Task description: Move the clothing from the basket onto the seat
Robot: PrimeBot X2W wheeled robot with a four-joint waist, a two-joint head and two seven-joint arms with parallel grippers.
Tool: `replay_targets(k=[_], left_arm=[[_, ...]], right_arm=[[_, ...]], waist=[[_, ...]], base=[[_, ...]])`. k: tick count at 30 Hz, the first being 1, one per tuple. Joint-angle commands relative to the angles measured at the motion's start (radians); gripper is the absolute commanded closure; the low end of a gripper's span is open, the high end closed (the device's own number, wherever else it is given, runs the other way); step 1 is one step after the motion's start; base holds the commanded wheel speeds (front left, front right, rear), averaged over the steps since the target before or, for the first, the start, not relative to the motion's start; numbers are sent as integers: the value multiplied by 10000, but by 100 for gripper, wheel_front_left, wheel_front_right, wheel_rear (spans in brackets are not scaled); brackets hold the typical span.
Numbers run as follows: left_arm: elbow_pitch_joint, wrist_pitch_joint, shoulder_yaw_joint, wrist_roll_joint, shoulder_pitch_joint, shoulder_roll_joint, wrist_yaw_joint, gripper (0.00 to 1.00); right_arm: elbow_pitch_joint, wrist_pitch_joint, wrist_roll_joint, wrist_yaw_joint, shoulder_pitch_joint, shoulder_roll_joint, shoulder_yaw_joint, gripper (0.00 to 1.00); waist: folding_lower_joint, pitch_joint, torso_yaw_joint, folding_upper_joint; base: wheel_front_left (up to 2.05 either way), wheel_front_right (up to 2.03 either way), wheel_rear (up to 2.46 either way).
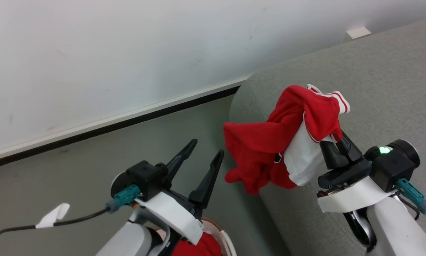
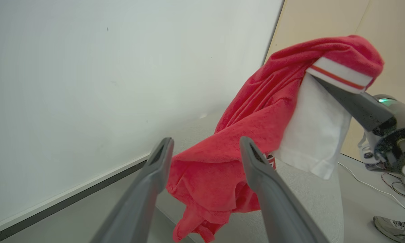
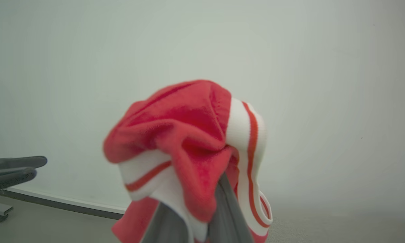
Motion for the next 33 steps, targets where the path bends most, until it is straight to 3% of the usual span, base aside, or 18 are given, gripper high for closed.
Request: replay_targets(k=[1,9,17,24,33], left_arm=[[25,-131,-92,206,-31,50,-95,0],[172,-249,-353,289,19,39,-142,0],[307,-274,-532,389,-119,74,-188,0],[198,-28,-621,470,-394,221,-297,0],[-409,497,-564,622,-1087,655,-427,0]], right_arm=[[-252,-38,-131,-21,198,-155,-125,100],[-661,-36,-116,-22,478,-320,-359,100],[-1158,-36,-151,-22,666,-472,-606,100],[-1331,-36,-149,-22,-130,-733,-1035,100],[-713,366,56,-22,-2623,-2044,-2018,100]], waist=[[0,54,-587,0],[0,53,-1304,0],[0,259,-1373,0],[0,846,-972,0],[0,2499,-24,0]], base=[[0,0,0],[0,0,0],[0,0,0],[0,0,0],[0,0,0]])
